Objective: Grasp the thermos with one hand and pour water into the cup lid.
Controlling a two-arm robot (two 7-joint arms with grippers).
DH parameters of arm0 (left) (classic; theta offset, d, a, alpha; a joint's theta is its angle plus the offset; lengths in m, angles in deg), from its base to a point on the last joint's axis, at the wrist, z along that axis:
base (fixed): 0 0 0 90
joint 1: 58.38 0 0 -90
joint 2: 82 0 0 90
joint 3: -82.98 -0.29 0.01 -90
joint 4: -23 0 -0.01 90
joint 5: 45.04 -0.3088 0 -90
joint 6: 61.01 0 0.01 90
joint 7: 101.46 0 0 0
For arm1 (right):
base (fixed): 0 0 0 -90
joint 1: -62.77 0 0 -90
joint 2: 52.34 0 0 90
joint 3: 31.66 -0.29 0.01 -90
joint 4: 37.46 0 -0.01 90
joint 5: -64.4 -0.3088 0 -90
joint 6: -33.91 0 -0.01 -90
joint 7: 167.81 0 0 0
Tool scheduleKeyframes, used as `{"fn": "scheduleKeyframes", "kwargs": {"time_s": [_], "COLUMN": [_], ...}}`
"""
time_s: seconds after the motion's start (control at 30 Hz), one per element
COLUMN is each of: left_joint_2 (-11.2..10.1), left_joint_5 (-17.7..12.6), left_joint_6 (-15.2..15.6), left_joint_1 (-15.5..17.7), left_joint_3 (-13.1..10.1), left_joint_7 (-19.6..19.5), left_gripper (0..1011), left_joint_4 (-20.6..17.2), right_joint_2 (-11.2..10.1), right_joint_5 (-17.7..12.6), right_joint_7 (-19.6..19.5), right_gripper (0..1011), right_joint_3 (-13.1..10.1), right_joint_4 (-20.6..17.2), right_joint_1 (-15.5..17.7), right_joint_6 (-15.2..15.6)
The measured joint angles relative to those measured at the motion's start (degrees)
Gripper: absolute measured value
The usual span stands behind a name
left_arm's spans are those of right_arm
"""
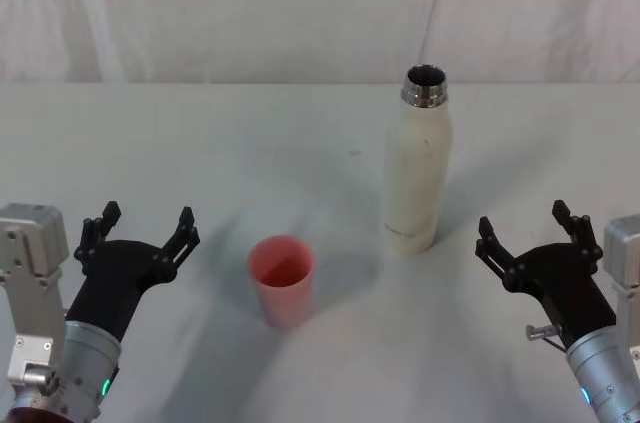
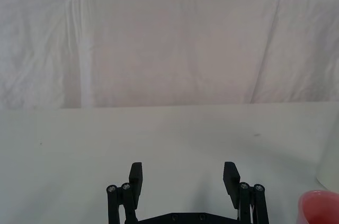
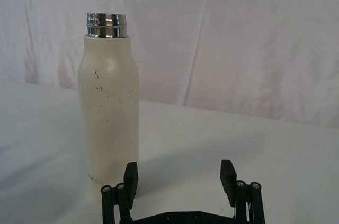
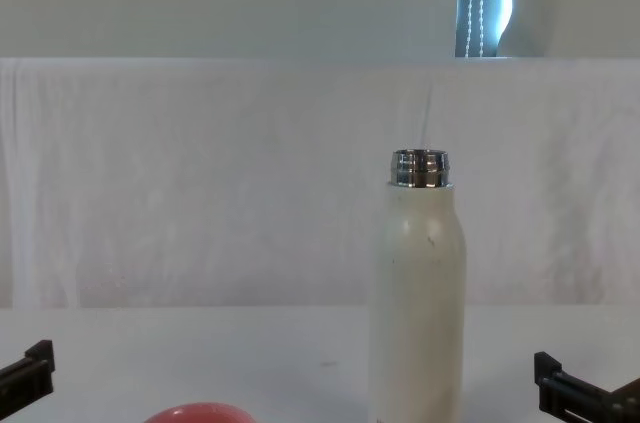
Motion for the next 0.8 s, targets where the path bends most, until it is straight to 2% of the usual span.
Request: {"fn": "scheduleKeyframes", "kwargs": {"time_s": [0.8], "left_joint_2": [0.0], "left_joint_5": [0.0], "left_joint_6": [0.0], "left_joint_1": [0.0], "left_joint_3": [0.0], "left_joint_7": [0.0], "left_gripper": [1001], "left_joint_4": [0.0], "right_joint_2": [0.0], "right_joint_5": [0.0], "right_joint_7": [0.0], "right_gripper": [1002], "right_joint_3": [0.0], "right_joint_4": [0.0], "right_joint_1": [0.0], "right_joint_6": [0.0]}}
